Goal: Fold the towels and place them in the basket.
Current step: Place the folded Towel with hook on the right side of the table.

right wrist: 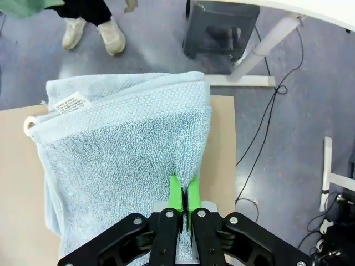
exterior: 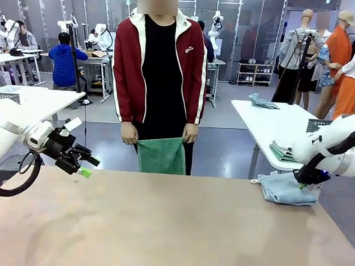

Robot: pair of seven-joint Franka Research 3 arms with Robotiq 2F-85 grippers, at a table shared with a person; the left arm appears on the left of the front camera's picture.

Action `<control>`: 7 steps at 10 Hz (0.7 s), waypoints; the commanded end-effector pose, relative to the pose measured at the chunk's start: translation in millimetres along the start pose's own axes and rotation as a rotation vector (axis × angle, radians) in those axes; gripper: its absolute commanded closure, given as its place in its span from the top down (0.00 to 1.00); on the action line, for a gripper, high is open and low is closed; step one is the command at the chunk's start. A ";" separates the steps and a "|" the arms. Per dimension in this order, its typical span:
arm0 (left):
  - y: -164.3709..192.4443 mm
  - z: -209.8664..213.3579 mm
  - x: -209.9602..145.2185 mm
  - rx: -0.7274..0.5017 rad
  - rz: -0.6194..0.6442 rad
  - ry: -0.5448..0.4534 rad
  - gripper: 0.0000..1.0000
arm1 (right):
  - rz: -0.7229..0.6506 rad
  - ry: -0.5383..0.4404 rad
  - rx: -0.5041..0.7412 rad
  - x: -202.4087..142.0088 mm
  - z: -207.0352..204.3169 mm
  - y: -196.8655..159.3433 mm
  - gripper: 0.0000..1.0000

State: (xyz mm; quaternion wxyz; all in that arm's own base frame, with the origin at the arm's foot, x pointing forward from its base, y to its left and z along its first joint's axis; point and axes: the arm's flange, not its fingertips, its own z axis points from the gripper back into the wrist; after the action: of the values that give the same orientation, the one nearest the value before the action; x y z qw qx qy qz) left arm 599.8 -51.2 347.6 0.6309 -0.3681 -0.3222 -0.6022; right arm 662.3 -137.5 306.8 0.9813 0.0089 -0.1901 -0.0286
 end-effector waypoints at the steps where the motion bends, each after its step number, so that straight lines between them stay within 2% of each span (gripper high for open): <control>1: -0.1 -0.3 -0.1 -0.005 -0.003 0.001 1.00 | 0.024 0.016 0.004 9.0 -0.3 -5.9 0.24; 2: -0.1 -0.3 -0.1 -0.005 -0.003 0.001 1.00 | 0.024 0.015 0.000 8.6 3.6 -6.5 0.44; 3: -0.1 -0.3 -0.1 -0.005 -0.003 0.001 1.00 | 0.027 0.005 -0.007 7.5 12.1 -7.1 0.28; 4: -0.1 -0.3 -0.1 -0.005 -0.003 0.001 1.00 | 0.032 -0.009 -0.011 6.9 28.0 -8.3 0.64; 5: -0.1 -0.3 -0.1 -0.005 -0.003 0.001 1.00 | 0.035 -0.008 -0.018 5.7 51.9 -9.3 0.48; 6: -0.1 -0.3 -0.1 -0.005 -0.003 0.001 1.00 | 0.042 -0.017 0.021 3.3 87.3 -10.4 0.84; 7: -0.1 -0.3 -0.1 -0.005 -0.003 0.001 1.00 | 0.015 -0.047 0.064 -3.1 132.4 -9.4 0.53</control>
State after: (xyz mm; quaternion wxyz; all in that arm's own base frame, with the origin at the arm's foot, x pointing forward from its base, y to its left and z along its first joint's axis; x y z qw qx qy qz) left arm 599.8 -51.2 347.4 0.6309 -0.3682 -0.3221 -0.6022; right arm 643.3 -145.0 397.6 0.9770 0.0094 -0.2113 -0.0258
